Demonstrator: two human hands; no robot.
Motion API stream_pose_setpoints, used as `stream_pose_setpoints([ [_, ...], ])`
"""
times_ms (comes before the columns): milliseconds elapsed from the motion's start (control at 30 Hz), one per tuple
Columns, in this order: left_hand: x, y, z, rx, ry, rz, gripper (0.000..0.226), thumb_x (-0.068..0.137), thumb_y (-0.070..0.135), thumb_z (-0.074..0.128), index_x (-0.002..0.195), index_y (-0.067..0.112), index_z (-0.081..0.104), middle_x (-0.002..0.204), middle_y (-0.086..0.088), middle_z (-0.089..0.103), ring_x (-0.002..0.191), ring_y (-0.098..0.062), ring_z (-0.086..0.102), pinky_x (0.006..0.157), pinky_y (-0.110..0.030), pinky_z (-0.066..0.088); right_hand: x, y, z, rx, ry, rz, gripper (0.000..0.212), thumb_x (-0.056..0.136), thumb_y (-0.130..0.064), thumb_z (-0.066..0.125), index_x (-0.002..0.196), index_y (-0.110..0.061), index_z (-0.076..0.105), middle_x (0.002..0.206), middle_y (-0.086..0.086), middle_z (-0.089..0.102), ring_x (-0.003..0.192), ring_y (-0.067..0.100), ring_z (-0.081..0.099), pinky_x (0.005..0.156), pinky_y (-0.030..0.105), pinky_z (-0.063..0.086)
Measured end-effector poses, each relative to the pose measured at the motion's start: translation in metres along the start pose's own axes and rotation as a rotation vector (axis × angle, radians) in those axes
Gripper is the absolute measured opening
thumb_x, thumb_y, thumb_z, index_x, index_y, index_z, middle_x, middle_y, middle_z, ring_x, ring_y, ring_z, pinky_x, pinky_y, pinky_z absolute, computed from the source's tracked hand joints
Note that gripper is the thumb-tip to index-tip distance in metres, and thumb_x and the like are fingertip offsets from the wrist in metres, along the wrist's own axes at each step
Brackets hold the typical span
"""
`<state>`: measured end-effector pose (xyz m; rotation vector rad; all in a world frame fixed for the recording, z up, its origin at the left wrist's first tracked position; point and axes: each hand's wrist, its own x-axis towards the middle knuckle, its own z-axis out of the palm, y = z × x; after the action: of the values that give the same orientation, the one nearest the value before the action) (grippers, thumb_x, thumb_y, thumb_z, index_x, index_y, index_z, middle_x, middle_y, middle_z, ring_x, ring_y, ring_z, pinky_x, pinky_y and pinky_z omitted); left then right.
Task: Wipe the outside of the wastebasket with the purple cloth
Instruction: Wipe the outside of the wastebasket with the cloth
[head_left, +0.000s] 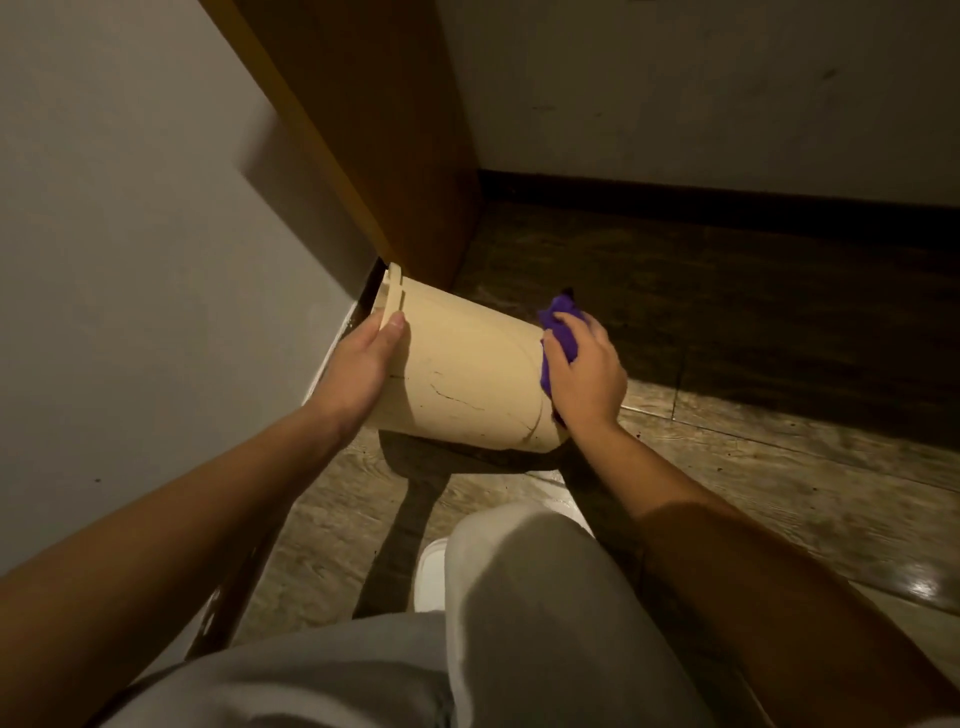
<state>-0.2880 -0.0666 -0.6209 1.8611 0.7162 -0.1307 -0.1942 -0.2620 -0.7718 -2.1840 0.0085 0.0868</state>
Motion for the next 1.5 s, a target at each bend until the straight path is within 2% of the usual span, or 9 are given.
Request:
stream_pose_setpoints([
  [133, 0.003, 0.016, 0.019, 0.064, -0.071, 0.079, 0.026, 0.101, 0.062, 0.036, 0.099, 0.069, 0.061, 0.101, 0.022, 0.071, 0.095, -0.009, 0.068, 0.081, -0.039, 0.051, -0.014, -0.060, 0.007, 0.201, 0.038, -0.136, 0.047, 0.103, -0.050, 0.050, 0.146, -0.033, 0.052, 0.145, -0.006, 0.061, 0.130, 0.017, 0.057, 0.100, 0.034, 0.040],
  [267, 0.001, 0.026, 0.029, 0.097, -0.095, 0.196, 0.034, 0.108, 0.054, 0.030, 0.111, 0.054, 0.064, 0.107, 0.032, 0.072, 0.104, 0.008, 0.066, 0.083, -0.016, 0.051, -0.020, -0.118, 0.013, 0.327, -0.009, -0.189, 0.050, 0.102, -0.058, 0.036, 0.140, -0.035, 0.059, 0.149, -0.006, 0.058, 0.138, 0.015, 0.051, 0.110, 0.044, 0.041],
  [467, -0.002, 0.009, 0.015, 0.106, -0.038, 0.121, 0.028, 0.106, 0.057, 0.033, 0.098, 0.057, 0.060, 0.099, 0.020, 0.067, 0.093, -0.005, 0.064, 0.076, -0.026, 0.043, 0.010, -0.061, 0.010, 0.097, -0.122, -0.102, 0.045, 0.105, -0.052, 0.044, 0.144, -0.035, 0.055, 0.144, -0.003, 0.059, 0.122, 0.023, 0.060, 0.095, 0.038, 0.046],
  [700, -0.005, -0.005, 0.023, 0.223, -0.091, 0.202, 0.028, 0.108, 0.049, 0.034, 0.125, 0.035, 0.050, 0.115, 0.022, 0.052, 0.108, -0.006, 0.053, 0.080, -0.029, 0.044, -0.009, 0.012, -0.010, 0.120, -0.029, 0.243, 0.041, 0.108, -0.043, 0.044, 0.146, -0.031, 0.054, 0.142, -0.001, 0.063, 0.125, 0.025, 0.060, 0.094, 0.037, 0.047],
  [900, 0.002, 0.025, 0.047, 0.139, -0.202, 0.250, 0.040, 0.111, 0.045, 0.027, 0.125, 0.031, 0.062, 0.119, 0.005, 0.070, 0.111, -0.009, 0.067, 0.093, -0.028, 0.052, -0.035, -0.086, -0.006, 0.470, 0.037, -0.040, 0.043, 0.104, -0.047, 0.046, 0.146, -0.039, 0.051, 0.151, -0.009, 0.054, 0.135, 0.012, 0.052, 0.110, 0.041, 0.045],
  [1000, 0.012, 0.024, 0.044, 0.081, -0.141, 0.214, 0.042, 0.110, 0.049, 0.027, 0.116, 0.037, 0.067, 0.106, 0.010, 0.078, 0.100, 0.000, 0.071, 0.079, -0.017, 0.054, -0.036, -0.106, 0.000, 0.363, 0.021, -0.176, 0.050, 0.102, -0.046, 0.049, 0.150, -0.035, 0.048, 0.159, -0.005, 0.046, 0.144, 0.017, 0.042, 0.117, 0.044, 0.035],
  [1133, 0.023, 0.013, 0.028, 0.062, 0.015, 0.067, 0.042, 0.100, 0.068, 0.030, 0.095, 0.046, 0.066, 0.087, 0.015, 0.073, 0.081, -0.004, 0.068, 0.072, -0.029, 0.043, -0.022, -0.059, 0.002, 0.050, -0.002, -0.179, 0.048, 0.105, -0.046, 0.045, 0.152, -0.036, 0.045, 0.161, -0.002, 0.044, 0.145, 0.024, 0.043, 0.119, 0.058, 0.028],
  [1367, 0.031, -0.002, 0.007, 0.038, 0.034, -0.050, 0.072, 0.095, 0.077, 0.025, 0.149, 0.034, 0.044, 0.111, 0.018, 0.057, 0.107, -0.015, 0.056, 0.090, -0.043, 0.038, -0.003, 0.007, -0.007, -0.123, 0.012, -0.040, 0.048, 0.105, -0.044, 0.044, 0.149, -0.027, 0.048, 0.156, 0.006, 0.048, 0.134, 0.031, 0.052, 0.107, 0.052, 0.045],
  [1500, 0.029, 0.011, 0.000, 0.038, 0.033, -0.171, 0.079, 0.091, 0.083, 0.026, 0.142, 0.028, 0.054, 0.123, 0.003, 0.066, 0.110, -0.023, 0.062, 0.094, -0.047, 0.049, 0.014, 0.000, -0.014, -0.243, -0.010, -0.054, 0.048, 0.106, -0.036, 0.051, 0.151, -0.025, 0.046, 0.151, 0.010, 0.051, 0.126, 0.032, 0.057, 0.092, 0.044, 0.052],
])
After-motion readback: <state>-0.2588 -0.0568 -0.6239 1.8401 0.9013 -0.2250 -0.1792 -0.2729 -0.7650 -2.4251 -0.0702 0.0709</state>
